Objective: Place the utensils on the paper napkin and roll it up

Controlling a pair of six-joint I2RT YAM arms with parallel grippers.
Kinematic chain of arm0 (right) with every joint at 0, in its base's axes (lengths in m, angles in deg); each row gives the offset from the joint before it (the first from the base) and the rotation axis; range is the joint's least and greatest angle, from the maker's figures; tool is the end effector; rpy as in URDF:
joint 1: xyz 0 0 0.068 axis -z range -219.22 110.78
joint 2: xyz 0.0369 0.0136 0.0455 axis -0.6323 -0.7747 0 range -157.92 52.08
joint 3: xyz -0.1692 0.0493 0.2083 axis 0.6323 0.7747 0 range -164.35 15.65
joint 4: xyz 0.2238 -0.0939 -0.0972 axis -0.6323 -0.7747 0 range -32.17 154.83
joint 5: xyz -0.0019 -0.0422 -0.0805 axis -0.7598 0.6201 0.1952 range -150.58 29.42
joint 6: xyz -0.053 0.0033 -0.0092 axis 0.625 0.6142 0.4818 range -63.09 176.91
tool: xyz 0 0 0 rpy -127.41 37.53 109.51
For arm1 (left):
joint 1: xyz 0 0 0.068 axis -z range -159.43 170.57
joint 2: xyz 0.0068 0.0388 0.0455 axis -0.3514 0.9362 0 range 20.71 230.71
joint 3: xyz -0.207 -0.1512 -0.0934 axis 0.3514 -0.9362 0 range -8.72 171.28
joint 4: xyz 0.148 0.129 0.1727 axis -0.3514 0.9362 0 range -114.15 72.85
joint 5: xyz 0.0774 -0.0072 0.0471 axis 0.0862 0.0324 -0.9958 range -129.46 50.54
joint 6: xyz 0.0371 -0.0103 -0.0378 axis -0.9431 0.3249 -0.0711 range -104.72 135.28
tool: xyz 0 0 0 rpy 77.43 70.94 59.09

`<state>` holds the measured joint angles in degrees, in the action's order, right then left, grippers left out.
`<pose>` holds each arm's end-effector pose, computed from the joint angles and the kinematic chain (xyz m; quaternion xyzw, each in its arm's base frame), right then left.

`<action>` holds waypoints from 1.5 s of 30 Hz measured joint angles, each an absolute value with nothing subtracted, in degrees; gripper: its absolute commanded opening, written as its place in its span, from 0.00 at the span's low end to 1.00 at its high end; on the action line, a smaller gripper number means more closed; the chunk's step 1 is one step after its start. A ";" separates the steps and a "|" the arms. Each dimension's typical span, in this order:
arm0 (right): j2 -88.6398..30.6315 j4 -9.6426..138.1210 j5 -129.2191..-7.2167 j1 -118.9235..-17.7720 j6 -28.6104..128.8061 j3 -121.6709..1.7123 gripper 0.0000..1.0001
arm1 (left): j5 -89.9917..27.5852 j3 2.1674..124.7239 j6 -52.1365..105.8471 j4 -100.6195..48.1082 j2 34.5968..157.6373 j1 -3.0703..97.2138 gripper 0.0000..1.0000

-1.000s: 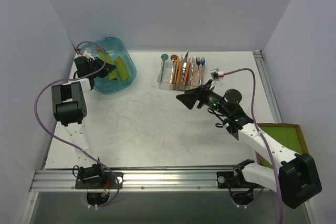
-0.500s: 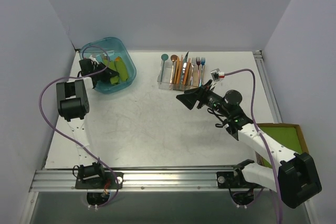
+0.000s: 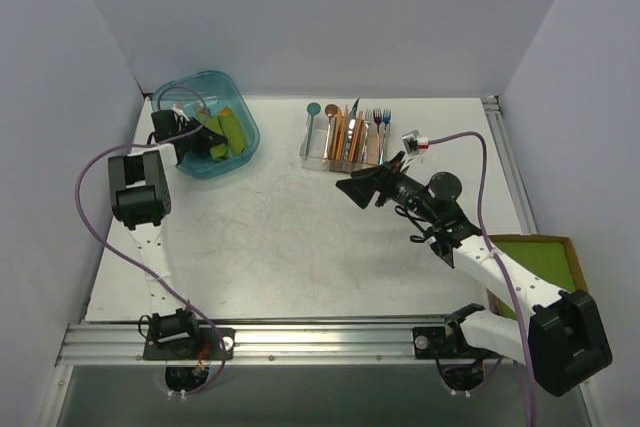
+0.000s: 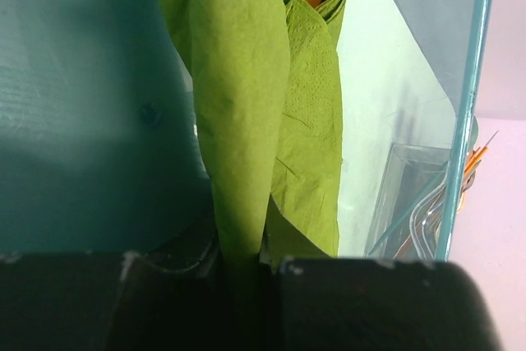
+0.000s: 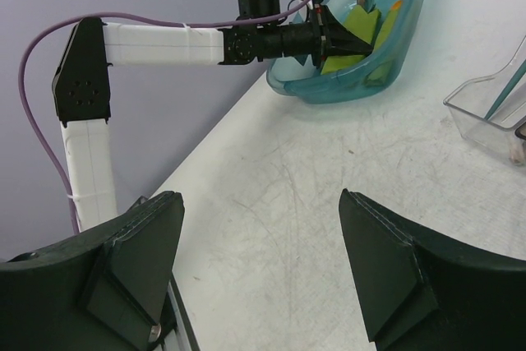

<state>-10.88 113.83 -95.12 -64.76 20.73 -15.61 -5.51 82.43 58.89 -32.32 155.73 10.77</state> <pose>0.2066 0.1210 0.3017 -0.1856 0.5858 0.5455 0.5699 0.5050 0.0670 0.1132 -0.2635 0.8201 -0.3755 0.3420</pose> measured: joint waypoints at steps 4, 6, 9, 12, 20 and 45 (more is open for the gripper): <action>-10.88 114.24 -95.12 -64.76 20.51 -15.59 0.78 | -5.23 82.45 59.20 -31.77 155.73 10.77 0.18; -10.88 114.42 -95.14 -64.76 20.49 -15.59 0.78 | -5.23 82.45 59.24 -31.62 155.73 10.77 0.21; -10.88 114.72 -95.14 -64.76 20.40 -15.31 0.78 | -5.58 82.45 59.37 -31.09 155.71 10.79 0.28; -10.88 114.72 -95.14 -64.76 20.29 -15.07 0.78 | -5.79 82.45 59.37 -30.52 155.60 10.79 0.31; -10.88 114.79 -95.19 -64.76 19.77 -14.91 0.78 | -6.34 84.07 58.19 -25.78 155.16 10.84 0.39; -10.88 115.34 -95.58 -64.76 19.42 -14.67 0.78 | -12.55 87.20 55.22 -13.32 152.72 11.12 0.55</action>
